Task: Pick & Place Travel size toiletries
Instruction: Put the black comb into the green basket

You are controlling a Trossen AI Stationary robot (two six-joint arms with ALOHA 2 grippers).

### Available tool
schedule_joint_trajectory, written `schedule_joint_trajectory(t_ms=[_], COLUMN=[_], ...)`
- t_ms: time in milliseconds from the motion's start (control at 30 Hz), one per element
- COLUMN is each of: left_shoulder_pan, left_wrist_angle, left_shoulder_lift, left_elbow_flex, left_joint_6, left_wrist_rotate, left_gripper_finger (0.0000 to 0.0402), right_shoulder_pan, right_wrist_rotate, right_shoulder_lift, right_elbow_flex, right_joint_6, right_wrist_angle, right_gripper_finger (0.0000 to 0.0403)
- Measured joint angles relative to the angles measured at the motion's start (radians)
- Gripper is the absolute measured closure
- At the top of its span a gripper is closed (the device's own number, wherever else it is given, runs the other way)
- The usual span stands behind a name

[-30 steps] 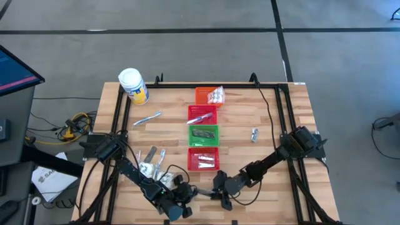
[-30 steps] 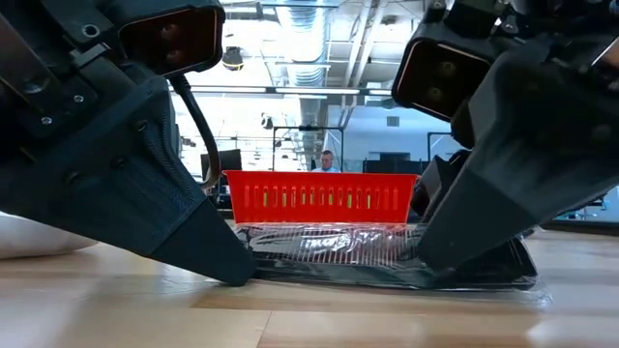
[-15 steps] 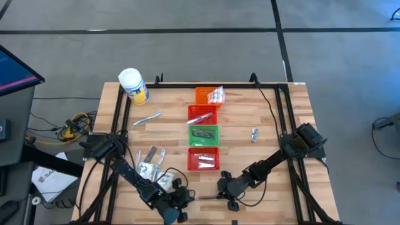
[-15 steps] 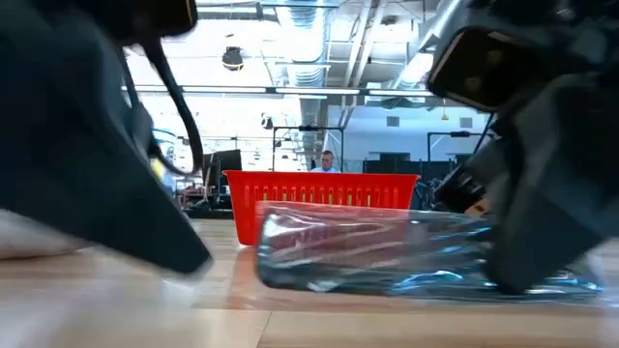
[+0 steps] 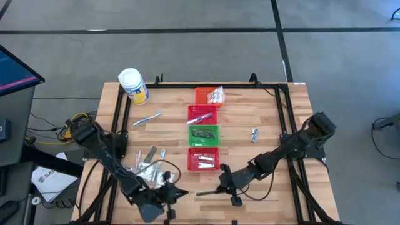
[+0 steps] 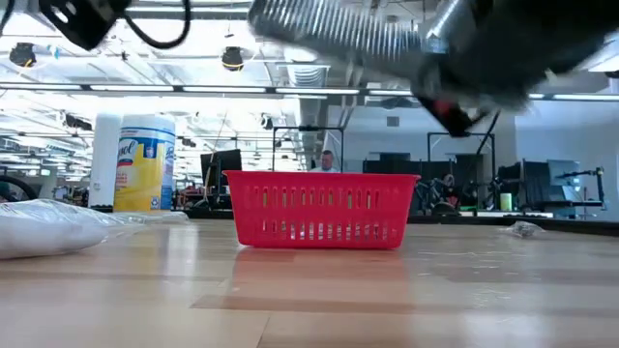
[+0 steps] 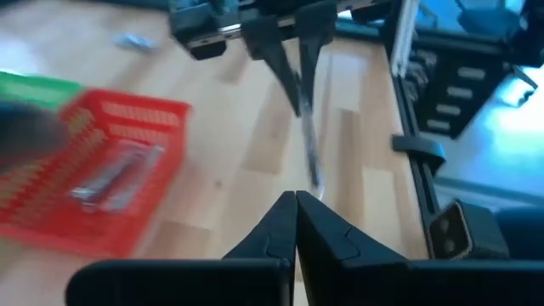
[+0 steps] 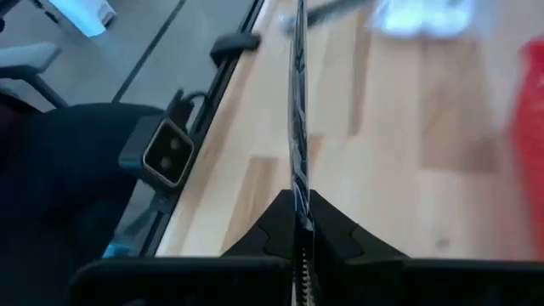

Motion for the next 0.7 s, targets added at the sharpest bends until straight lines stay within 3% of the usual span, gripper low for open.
schedule_joint_trajectory(t_ms=[267,400,567,700], left_shoulder_pan=[-0.03,-0.017,0.024,0.091], left_wrist_angle=[0.02,0.028,0.041,0.06], left_shoulder_lift=[-0.111,-0.115,-0.115,-0.149], left_elbow_flex=[-0.127,-0.163,-0.176,-0.176], left_joint_6=[-0.005,-0.014,-0.028,0.032], left_wrist_rotate=[-0.165,-0.19,-0.202,-0.218], left_gripper_finger=[0.0401,0.0402,0.0402,0.0402], right_shoulder_pan=[-0.131,-0.243,-0.387,-0.462], right_wrist_rotate=[0.007,0.008,0.006,0.005], right_shoulder_lift=[-0.215,-0.288,-0.305,-0.243], right_elbow_flex=[0.002,0.002,0.002,-0.001], right_joint_6=[-0.163,-0.257,-0.392,-0.398], right_wrist_angle=[-0.149,-0.204,-0.264,-0.255], right_gripper_finger=[0.0398,0.0398,0.0398,0.0398])
